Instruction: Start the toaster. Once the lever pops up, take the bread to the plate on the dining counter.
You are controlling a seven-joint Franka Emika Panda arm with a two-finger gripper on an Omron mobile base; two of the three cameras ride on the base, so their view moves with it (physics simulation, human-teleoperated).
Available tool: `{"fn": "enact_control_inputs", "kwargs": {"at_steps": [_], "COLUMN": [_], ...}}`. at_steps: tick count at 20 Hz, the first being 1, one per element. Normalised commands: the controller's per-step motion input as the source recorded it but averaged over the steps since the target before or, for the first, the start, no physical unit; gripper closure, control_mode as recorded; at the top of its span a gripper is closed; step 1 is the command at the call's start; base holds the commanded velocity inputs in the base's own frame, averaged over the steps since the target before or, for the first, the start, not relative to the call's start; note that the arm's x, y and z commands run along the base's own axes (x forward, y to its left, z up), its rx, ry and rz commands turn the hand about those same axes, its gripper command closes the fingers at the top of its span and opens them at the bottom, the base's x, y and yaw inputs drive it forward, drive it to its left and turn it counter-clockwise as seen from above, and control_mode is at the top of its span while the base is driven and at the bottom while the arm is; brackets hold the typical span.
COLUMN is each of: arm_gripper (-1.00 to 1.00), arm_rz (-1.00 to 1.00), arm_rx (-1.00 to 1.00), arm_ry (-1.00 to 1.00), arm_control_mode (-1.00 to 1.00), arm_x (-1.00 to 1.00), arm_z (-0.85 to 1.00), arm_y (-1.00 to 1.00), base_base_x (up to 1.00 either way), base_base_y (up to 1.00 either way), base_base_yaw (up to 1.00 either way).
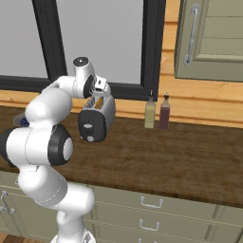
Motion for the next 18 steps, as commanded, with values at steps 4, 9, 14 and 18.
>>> {"fn": "enact_control_inputs", "kwargs": {"at_steps": [4,9,14,18], "arm_gripper": [-1.00,-1.00,-1.00,-1.00], "arm_rz": [0.00,0.00,0.00,0.00], "arm_rx": [0.00,0.00,0.00,0.00], "arm_ry": [0.00,0.00,0.00,0.00], "arm_control_mode": [-1.00,-1.00,-1.00,-1.00], "arm_x": [0.00,0.00,0.00,0.00], "arm_z": [0.00,0.00,0.00,0.00], "arm_y": [0.00,0.00,0.00,0.00], "base_base_x": [0.00,0.00,0.00,0.00], "base_base_y": [0.00,0.00,0.00,0.00], "base_base_yaw": [0.00,0.00,0.00,0.00]}}
